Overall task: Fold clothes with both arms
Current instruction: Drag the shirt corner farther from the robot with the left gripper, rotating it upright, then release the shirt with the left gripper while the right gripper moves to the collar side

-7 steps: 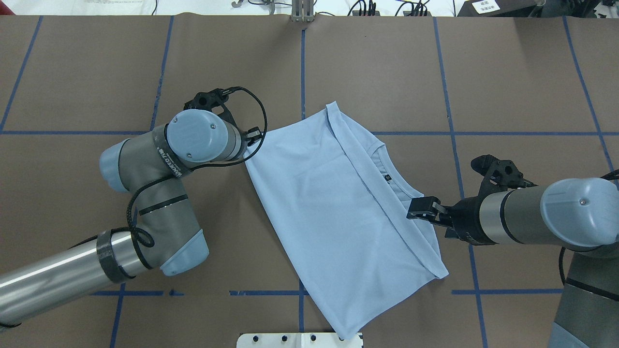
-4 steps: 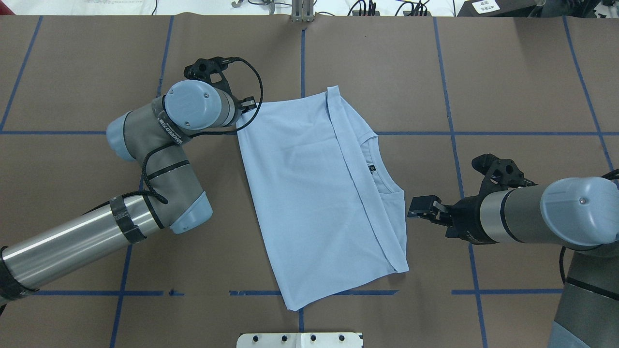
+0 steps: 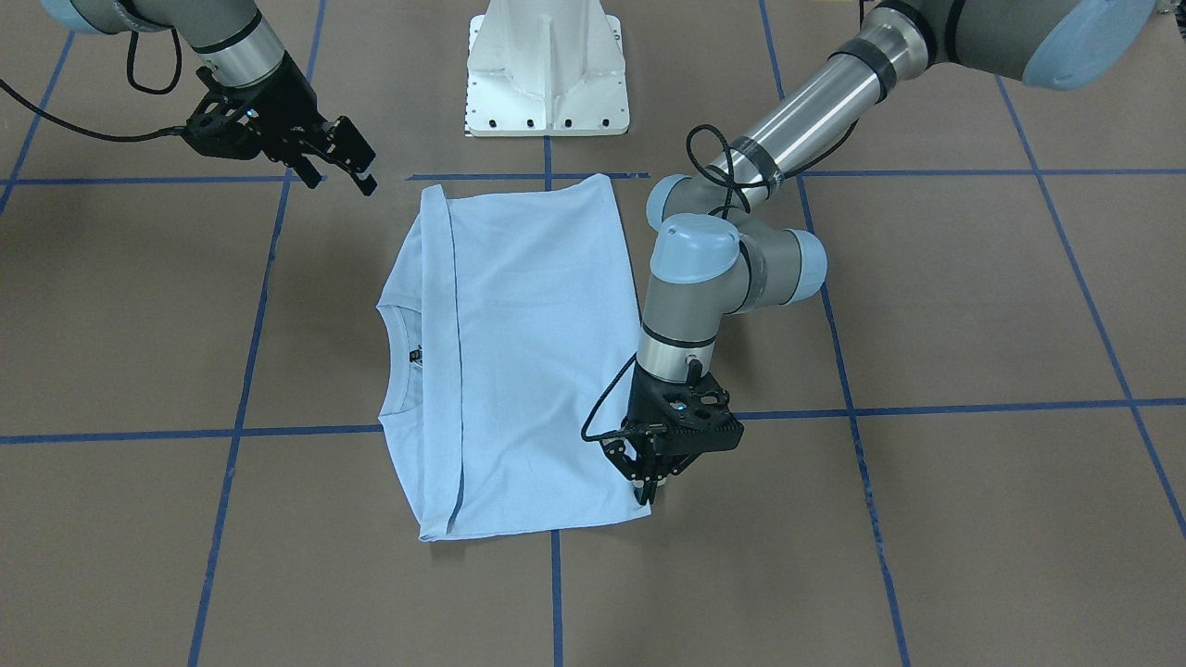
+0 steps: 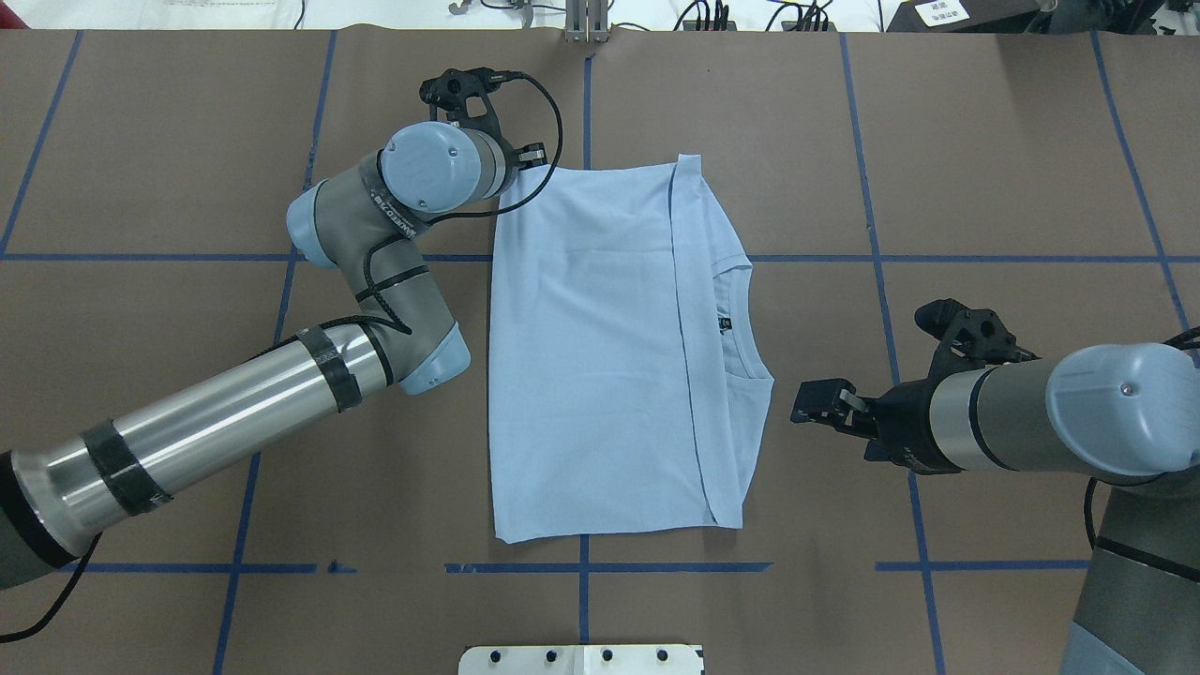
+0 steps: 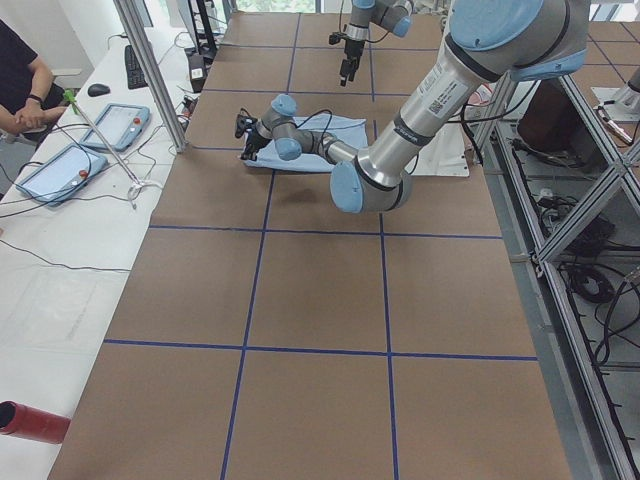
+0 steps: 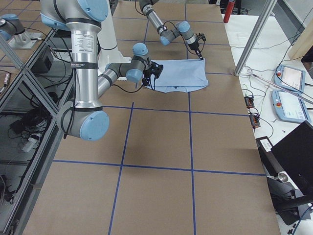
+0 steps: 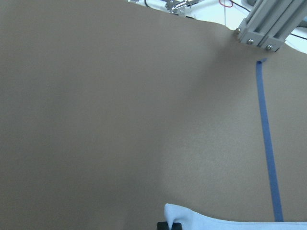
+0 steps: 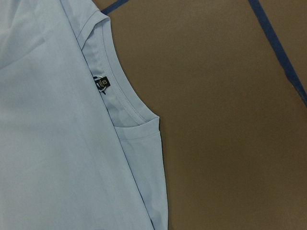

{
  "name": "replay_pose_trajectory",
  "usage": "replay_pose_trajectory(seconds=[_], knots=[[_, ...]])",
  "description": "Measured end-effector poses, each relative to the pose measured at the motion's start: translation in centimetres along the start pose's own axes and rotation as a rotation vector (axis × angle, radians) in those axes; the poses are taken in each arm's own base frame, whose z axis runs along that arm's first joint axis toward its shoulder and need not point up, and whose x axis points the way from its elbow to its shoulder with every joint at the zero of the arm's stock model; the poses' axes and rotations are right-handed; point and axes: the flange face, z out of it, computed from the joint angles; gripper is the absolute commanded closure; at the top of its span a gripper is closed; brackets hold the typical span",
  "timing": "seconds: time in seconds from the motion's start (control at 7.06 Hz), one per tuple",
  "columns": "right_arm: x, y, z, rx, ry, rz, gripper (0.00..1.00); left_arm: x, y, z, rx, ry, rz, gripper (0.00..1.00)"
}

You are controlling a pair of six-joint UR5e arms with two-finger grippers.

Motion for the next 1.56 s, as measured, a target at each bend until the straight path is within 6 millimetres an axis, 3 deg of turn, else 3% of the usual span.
replay_pose_trajectory(seconds=[0.14,0.28,0.71,0.99,1.13,1.28,1.56], knots=[[0.0,0.0,0.1,0.001,0.002,0.001,0.00,0.3,-0.4,0.6,0.018,0.005,0.018,0.96],[0.1,-0.1,0.2,0.003,0.004,0.001,0.00,0.2,-0.8,0.8,0.027,0.004,0.040,0.01],[0.3,-0.2,0.7,0.012,0.014,-0.005,0.00,-0.3,-2.2,0.8,0.040,0.003,0.048,0.00],[0.7,-0.5,1.7,0.022,0.040,-0.038,0.00,-0.3,-4.0,-0.1,0.001,0.009,0.065,0.00],[0.5,-0.7,2.5,0.029,0.067,-0.072,0.00,-0.3,-4.0,-1.0,-0.045,0.005,0.073,0.00],[-0.7,-0.6,3.2,0.037,0.115,-0.097,0.00,-1.2,-3.4,-2.5,-0.090,0.011,0.079,0.00],[-6.3,1.0,5.0,0.046,0.227,-0.121,0.00,-3.7,-2.2,-7.0,-0.161,0.028,0.159,0.00]])
